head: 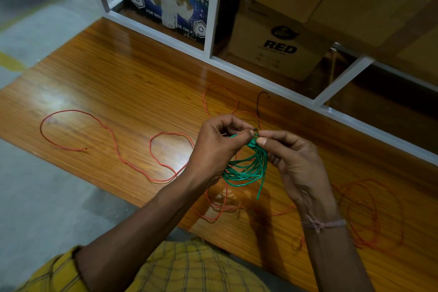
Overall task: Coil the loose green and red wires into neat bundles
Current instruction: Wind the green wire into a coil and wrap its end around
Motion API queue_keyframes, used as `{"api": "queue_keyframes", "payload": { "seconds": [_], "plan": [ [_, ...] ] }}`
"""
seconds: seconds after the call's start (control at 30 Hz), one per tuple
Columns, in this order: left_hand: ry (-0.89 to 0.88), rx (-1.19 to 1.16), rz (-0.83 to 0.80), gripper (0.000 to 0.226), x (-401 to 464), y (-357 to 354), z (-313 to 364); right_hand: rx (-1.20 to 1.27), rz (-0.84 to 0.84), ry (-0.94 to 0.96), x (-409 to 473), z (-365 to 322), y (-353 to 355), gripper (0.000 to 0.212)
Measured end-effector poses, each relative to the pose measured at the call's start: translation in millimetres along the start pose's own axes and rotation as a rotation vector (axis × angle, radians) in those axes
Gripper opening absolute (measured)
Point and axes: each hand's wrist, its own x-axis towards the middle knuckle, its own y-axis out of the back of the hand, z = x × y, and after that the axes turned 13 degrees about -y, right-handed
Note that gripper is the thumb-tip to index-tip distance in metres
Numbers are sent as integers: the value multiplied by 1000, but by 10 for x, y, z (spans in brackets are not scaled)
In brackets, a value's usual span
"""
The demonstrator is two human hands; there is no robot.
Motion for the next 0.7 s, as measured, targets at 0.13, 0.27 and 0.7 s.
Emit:
{"api": "queue_keyframes", "payload": {
  "seconds": [0.13,0.27,0.7],
  "plan": [
    [-30,55,-28,2,-3,10,4,38,-1,-35,-22,-17,-14,15],
    [-48,79,-66,3,-3,13,5,107,22,-97,-24,-29,-27,23],
    [-17,57,-156,3,13,41,41,21,6,-81,-18,-7,33,37]
  ]
}}
